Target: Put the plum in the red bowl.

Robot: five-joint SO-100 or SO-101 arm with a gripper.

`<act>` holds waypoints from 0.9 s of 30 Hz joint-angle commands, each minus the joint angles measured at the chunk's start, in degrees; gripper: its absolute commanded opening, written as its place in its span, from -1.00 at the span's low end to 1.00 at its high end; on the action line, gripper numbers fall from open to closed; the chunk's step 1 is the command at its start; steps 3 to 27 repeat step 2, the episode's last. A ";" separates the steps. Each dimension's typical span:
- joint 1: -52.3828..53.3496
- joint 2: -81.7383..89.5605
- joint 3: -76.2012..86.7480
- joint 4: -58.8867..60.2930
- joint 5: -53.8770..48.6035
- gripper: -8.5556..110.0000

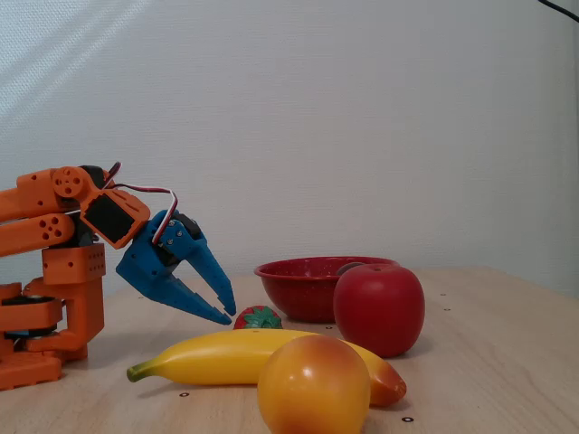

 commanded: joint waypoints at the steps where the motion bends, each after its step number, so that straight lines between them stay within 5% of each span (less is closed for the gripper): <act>1: 1.76 0.70 0.44 0.53 -0.26 -0.85; 27: 1.76 0.70 0.44 0.53 -0.26 -0.85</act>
